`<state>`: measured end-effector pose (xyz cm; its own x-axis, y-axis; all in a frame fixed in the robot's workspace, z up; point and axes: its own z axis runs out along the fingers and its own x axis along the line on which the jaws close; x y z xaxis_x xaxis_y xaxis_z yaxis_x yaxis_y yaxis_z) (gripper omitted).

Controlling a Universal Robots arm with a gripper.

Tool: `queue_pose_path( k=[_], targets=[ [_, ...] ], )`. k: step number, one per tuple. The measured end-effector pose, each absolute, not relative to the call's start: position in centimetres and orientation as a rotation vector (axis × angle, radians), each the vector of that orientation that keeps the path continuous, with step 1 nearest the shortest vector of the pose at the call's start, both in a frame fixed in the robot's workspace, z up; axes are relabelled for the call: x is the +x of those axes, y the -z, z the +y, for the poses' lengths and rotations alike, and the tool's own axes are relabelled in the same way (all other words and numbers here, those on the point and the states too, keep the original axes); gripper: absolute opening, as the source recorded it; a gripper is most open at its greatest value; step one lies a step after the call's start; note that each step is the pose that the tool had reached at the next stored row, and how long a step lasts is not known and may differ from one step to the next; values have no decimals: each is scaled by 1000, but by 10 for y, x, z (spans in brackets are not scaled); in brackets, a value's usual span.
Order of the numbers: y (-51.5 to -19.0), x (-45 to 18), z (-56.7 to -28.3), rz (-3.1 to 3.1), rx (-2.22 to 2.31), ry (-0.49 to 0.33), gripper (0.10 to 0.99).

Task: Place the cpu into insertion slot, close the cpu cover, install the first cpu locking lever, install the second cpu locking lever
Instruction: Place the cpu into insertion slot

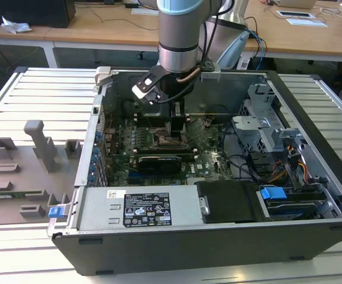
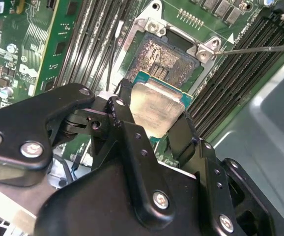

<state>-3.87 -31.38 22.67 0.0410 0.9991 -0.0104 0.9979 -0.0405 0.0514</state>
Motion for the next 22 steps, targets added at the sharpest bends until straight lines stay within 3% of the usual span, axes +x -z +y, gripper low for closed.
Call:
queue_pose_path(
  k=[22],
  targets=[
    [-199,-53,-317,2154,2225,-43,545]
  ],
)
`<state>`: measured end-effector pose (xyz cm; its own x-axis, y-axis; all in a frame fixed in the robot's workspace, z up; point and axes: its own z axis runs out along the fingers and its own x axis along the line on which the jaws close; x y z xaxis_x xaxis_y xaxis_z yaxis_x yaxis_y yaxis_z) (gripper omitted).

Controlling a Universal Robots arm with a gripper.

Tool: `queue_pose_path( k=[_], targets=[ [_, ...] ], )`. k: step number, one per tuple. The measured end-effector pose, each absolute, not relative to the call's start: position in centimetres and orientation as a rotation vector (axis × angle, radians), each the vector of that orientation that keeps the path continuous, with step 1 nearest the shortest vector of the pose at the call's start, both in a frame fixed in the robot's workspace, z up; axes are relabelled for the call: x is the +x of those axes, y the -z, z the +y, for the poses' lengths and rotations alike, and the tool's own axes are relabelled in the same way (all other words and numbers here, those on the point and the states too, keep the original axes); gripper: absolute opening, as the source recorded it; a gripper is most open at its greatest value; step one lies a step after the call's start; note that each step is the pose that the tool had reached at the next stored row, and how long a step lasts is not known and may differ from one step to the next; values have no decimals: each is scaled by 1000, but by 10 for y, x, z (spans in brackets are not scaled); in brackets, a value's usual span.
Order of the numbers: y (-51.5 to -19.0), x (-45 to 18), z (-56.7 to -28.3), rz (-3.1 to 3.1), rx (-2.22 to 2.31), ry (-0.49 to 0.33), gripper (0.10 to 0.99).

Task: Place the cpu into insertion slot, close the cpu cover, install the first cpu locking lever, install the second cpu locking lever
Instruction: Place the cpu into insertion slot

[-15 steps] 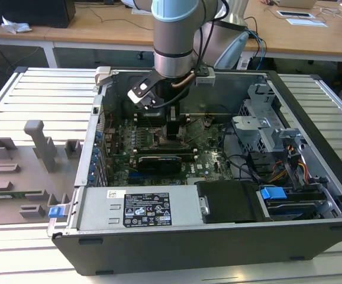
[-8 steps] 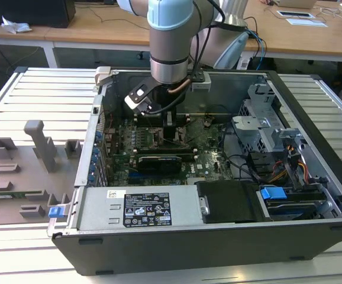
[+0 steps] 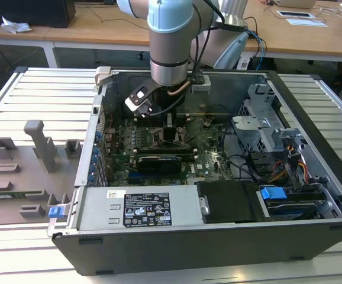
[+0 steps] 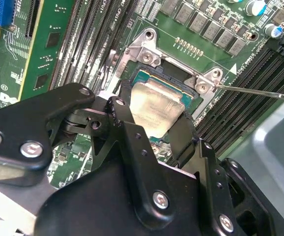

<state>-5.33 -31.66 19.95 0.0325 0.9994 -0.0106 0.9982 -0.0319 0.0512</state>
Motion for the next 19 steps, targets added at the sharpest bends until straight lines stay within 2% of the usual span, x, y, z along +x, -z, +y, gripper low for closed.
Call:
queue_pose_path(
  k=[3,4,12,17,18,19],
  targets=[
    [-199,-53,-317,2154,2225,-44,553],
    [-199,-53,-317,2154,2225,-44,620],
    [-220,-53,-316,2155,2225,-44,620],
    [-246,-53,-316,2154,2225,-44,294],
    [-250,-53,-316,2154,2225,-43,173],
    [-253,-53,-316,2154,2225,-44,173]
  ],
)
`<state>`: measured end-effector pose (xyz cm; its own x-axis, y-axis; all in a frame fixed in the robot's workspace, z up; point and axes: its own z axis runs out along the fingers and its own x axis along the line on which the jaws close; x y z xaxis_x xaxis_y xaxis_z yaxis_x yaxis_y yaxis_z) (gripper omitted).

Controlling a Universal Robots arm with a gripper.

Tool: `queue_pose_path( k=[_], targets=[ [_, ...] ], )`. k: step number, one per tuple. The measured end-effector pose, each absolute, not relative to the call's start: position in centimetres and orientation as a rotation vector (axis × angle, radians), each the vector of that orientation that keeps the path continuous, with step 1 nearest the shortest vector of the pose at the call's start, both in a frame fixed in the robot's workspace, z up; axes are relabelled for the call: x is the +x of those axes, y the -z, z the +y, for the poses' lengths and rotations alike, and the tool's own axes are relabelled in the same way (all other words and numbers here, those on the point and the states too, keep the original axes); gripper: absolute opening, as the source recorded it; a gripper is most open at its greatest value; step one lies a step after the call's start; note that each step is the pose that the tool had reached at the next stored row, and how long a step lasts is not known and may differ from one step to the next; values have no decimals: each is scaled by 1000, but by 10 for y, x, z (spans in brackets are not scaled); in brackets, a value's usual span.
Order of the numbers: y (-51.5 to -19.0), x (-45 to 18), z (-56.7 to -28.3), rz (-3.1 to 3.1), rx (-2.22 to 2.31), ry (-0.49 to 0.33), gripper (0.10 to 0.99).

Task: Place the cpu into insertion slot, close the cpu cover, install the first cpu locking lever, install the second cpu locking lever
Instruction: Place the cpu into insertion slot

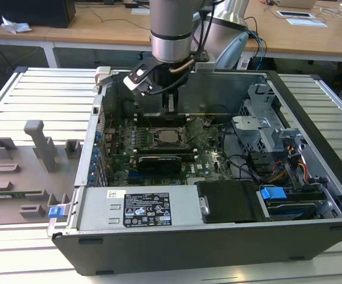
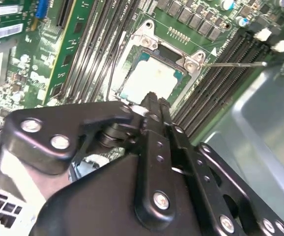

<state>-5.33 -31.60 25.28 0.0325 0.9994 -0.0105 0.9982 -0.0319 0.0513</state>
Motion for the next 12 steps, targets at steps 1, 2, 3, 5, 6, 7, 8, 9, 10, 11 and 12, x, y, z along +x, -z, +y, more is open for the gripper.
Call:
queue_pose_path(
  k=[1,2,3,5,6,7,8,9,10,11,12],
  targets=[
    [-257,-53,-316,2154,2225,-44,173],
    [-260,-53,-316,2154,2225,-44,110],
    [-266,-53,-316,2154,2225,-43,110],
    [-272,-53,-316,2155,2225,-44,110],
    [-277,-53,-316,2154,2225,-43,110],
    [-291,-53,-316,2154,2225,-43,110],
    [-303,-53,-316,2154,2225,-43,110],
    [-309,-53,-316,2154,2225,-43,110],
    [-313,-53,-316,2154,2225,-43,110],
    [-320,-53,-316,2154,2225,-43,110],
    [-325,-53,-316,2154,2225,-43,110]
  ],
)
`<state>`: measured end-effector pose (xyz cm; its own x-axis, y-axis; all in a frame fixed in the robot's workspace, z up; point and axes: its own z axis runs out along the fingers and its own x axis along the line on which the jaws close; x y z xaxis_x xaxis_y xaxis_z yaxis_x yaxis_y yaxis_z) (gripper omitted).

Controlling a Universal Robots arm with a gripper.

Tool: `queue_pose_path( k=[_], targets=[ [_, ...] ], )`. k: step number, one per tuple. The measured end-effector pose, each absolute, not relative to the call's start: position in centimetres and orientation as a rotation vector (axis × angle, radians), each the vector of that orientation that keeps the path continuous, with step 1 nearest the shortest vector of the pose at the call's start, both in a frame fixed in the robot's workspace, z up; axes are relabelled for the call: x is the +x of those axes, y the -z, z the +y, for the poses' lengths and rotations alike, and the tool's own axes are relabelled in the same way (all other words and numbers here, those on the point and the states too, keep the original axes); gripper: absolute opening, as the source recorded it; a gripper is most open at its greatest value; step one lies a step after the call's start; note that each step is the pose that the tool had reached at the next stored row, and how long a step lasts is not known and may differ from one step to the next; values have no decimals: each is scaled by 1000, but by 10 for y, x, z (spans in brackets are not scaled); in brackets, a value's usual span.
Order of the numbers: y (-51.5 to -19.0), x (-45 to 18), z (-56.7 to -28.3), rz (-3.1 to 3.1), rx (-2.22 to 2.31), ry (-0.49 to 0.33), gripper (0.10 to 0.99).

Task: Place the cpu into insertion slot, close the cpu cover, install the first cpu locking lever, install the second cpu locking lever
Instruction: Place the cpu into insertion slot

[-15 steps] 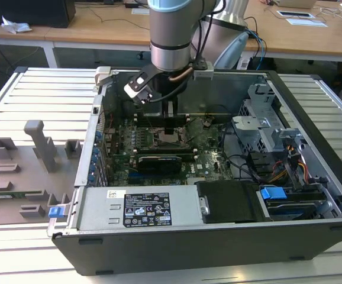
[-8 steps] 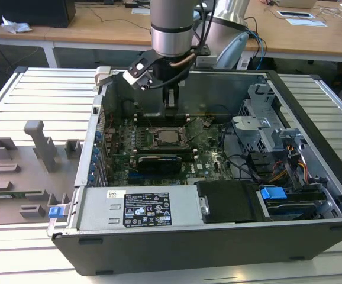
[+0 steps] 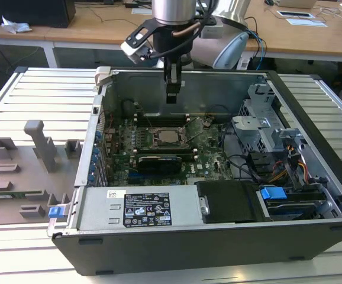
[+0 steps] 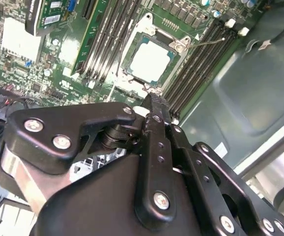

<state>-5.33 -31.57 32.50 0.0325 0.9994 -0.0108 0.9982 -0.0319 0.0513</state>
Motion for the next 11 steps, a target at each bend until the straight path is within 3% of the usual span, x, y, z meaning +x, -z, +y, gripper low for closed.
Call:
queue_pose_path(
  k=[11],
  targets=[
    [-328,-53,-316,2154,2225,-43,110]
  ],
)
